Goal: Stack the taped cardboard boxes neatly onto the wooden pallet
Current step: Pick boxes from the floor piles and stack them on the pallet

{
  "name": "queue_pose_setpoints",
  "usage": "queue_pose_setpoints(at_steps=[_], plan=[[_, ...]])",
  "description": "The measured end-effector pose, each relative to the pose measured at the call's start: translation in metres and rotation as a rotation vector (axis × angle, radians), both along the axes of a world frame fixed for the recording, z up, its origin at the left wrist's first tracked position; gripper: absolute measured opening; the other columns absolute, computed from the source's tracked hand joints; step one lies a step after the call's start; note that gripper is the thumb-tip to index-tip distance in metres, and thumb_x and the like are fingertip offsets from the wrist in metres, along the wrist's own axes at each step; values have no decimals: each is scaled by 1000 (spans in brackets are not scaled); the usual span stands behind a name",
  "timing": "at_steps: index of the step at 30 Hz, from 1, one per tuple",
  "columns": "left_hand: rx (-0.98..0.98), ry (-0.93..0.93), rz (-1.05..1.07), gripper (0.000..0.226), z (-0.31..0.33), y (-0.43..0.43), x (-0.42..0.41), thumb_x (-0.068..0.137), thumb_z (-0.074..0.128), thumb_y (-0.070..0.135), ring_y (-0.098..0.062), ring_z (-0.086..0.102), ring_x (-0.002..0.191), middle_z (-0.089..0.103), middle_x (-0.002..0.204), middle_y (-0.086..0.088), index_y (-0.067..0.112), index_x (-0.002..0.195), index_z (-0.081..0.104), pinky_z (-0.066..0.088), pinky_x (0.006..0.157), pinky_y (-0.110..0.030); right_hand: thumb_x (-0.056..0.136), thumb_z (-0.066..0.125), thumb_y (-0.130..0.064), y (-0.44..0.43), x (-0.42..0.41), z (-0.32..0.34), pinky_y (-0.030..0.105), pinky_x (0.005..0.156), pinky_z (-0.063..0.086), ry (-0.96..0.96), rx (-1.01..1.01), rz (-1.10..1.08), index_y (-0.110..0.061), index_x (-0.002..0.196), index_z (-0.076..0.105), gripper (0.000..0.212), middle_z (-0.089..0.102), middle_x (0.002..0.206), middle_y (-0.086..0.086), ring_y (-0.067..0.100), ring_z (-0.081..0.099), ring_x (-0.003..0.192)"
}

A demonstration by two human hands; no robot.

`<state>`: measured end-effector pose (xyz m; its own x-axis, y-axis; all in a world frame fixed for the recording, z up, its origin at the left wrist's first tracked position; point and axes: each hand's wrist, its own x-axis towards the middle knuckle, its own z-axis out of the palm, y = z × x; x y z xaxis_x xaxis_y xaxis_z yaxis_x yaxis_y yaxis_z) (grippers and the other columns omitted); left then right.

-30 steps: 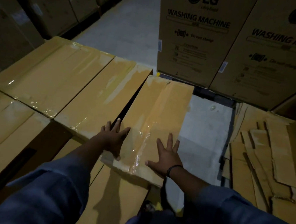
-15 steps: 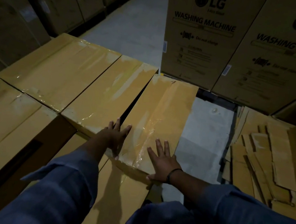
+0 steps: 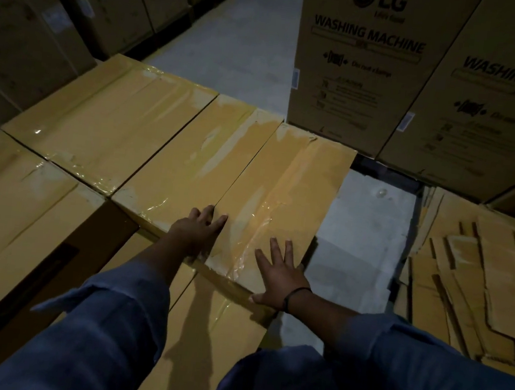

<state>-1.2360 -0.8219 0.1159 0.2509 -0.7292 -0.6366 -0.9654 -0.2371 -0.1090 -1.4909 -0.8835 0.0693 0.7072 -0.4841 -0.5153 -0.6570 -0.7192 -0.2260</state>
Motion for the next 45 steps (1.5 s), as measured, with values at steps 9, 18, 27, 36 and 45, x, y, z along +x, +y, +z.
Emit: queue_pose_setpoints(at_steps=[9, 18, 27, 36, 45], plan=[[-35, -10, -21, 134, 3, 5, 4, 74, 89, 22, -43, 11, 150, -12, 170, -9, 41, 162, -10, 50, 104, -59, 73, 75, -70, -4, 0, -1, 76, 111, 23, -17, 5, -16, -35, 158, 0, 118, -27, 166, 3, 43, -29, 149], [-33, -5, -2, 121, -2, 11, 1, 84, 81, 30, -44, 9, 151, -17, 171, -6, 40, 162, -11, 49, 105, -59, 72, 75, -70, -7, 3, -3, 75, 110, 25, 9, 5, -8, -35, 159, -1, 121, -27, 166, 3, 45, -28, 149], [5, 12, 19, 123, 3, 5, -9, 83, 79, 46, -42, 6, 155, -17, 171, -7, 32, 163, -14, 39, 115, -59, 81, 63, -74, -12, -8, -3, 65, 118, 25, -143, 74, -121, -34, 161, 1, 108, -30, 165, 1, 36, -23, 153], [-135, 153, 82, 112, -10, -82, -54, 85, 58, 78, -42, -2, 157, -8, 173, -9, 26, 165, -1, 9, 125, -60, 101, 53, -51, -58, -40, -15, 41, 121, 31, -528, 260, -1012, -20, 164, 11, 82, 6, 171, 6, 28, 22, 154], [-294, 252, -71, 103, -22, -209, -129, 86, 31, 86, -40, 13, 157, 12, 172, -8, 21, 164, 15, 20, 125, -56, 106, 49, -30, -177, -57, -28, 36, 112, 37, -645, 454, -1379, -15, 148, 49, 44, 50, 151, 11, 32, 47, 138]])
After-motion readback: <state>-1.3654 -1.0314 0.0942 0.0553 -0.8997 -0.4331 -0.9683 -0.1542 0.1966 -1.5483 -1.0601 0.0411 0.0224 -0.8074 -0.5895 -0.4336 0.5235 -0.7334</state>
